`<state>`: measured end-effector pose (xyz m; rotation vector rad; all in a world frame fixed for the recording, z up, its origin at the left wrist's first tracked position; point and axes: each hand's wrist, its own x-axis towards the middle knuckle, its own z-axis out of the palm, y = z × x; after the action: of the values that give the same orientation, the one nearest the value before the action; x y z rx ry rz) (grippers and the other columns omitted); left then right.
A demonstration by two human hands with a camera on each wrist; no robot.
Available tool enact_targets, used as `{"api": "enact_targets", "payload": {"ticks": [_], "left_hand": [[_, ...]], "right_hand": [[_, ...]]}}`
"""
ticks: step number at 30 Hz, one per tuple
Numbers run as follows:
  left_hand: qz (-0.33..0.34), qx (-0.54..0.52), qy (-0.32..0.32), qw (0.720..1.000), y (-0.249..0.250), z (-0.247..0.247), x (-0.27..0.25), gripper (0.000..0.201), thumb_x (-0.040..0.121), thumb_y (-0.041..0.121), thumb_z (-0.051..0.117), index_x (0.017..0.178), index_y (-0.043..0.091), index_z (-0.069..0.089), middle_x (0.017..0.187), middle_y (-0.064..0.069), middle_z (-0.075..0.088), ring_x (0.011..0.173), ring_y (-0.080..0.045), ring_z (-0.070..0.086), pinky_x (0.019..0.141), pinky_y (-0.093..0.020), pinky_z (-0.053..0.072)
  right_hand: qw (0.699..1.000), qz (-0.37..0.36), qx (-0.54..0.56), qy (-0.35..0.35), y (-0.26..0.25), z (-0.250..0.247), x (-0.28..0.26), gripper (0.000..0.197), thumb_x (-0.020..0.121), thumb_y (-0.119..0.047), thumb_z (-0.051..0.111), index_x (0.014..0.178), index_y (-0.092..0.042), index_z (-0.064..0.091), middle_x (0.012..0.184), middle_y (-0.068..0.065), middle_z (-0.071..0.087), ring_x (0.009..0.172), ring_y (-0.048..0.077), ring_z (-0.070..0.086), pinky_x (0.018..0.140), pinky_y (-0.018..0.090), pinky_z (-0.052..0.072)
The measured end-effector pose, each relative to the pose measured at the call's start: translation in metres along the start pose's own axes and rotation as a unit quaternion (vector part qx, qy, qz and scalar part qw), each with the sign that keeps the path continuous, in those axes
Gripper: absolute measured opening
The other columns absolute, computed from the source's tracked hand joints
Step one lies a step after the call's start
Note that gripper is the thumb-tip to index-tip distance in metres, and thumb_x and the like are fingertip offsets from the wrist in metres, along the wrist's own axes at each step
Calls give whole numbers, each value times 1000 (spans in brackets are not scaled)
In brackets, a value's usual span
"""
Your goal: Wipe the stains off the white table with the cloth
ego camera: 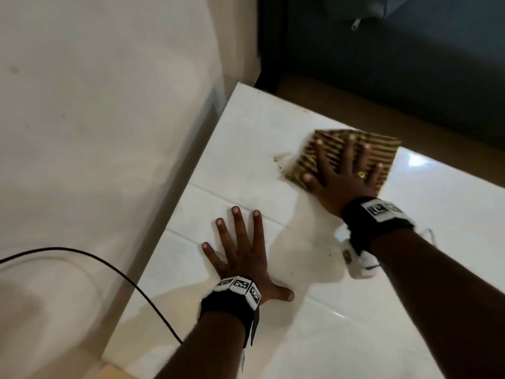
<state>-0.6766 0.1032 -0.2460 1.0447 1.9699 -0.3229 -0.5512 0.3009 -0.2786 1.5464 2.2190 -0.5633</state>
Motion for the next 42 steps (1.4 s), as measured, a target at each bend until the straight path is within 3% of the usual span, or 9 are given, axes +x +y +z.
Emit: {"api": "enact_targets", "payload": {"ticks": [5, 12, 16, 21, 26, 29, 34, 38, 42], "left_hand": [[11, -1, 0, 1000, 0, 0, 0, 168, 37, 77, 81, 136, 35, -49, 139, -5, -62, 129, -39, -54, 105, -77, -15], [-15, -20, 62, 998, -57, -16, -9, 159, 47, 85, 70, 138, 28, -47, 143, 0, -58, 138, -31, -45, 113, -72, -9], [-115, -78, 80, 987, -85, -28, -1, 167, 33, 96, 61, 139, 25, -47, 142, 1, -58, 141, -27, -43, 115, -69, -10], [-134, -121, 50, 982, -84, -33, 2, 171, 25, 93, 68, 133, 33, -52, 138, 0, -62, 136, -33, -48, 112, -73, -6], [-146, -120, 24, 982, -84, -38, 7, 174, 23, 91, 70, 131, 33, -53, 136, -2, -64, 138, -39, -44, 111, -75, -6], [-154, -116, 11, 981, -85, -38, 8, 174, 24, 89, 72, 130, 33, -54, 136, -3, -64, 138, -40, -44, 111, -75, -4], [-169, -97, -24, 981, -81, -45, 10, 175, 26, 89, 72, 127, 28, -57, 132, -8, -66, 132, -43, -49, 110, -76, -3], [-174, -87, -38, 980, -80, -50, 12, 175, 27, 87, 74, 126, 27, -58, 130, -10, -67, 132, -44, -48, 110, -77, -2], [-180, -65, -48, 980, -76, -51, 11, 174, 30, 89, 71, 125, 23, -59, 130, -14, -66, 136, -47, -42, 110, -76, 3]], "right_hand": [[977, -186, -106, 1, -35, 26, -39, 67, 90, -76, 11, 146, -57, -21, 161, -1, -32, 149, 35, -22, 114, 63, -12], [999, -17, -31, -10, 0, -11, 2, 70, 88, -78, 17, 147, -59, -16, 162, -1, -31, 149, 34, -25, 115, 64, -11], [988, -143, -51, -10, -85, 17, -6, 68, 92, -73, 25, 151, -55, -5, 164, 6, -26, 148, 41, -23, 111, 68, -14], [966, -229, -116, 29, -24, 33, -66, 70, 90, -73, 26, 154, -51, 6, 167, 2, 13, 150, 39, 20, 113, 68, 18], [998, -47, -15, 32, -63, -5, 34, 68, 90, -77, 16, 146, -58, -19, 163, 1, -29, 149, 37, -24, 115, 66, -10], [989, -138, -42, 19, -130, 3, 33, 69, 92, -75, 21, 149, -56, -12, 162, 6, -31, 147, 40, -26, 112, 69, -14], [954, -274, -117, 35, -84, 23, -27, 74, 87, -73, 33, 154, -49, 15, 166, 3, 16, 149, 40, 23, 112, 67, 13], [993, -99, -69, 8, -58, -23, 44, 75, 80, -83, 11, 143, -60, -24, 163, -5, -27, 151, 35, -17, 116, 66, -4], [993, -110, -40, -23, -137, -38, 82, 75, 89, -78, 27, 149, -56, -12, 158, 3, -39, 144, 40, -33, 111, 69, -17]]}}
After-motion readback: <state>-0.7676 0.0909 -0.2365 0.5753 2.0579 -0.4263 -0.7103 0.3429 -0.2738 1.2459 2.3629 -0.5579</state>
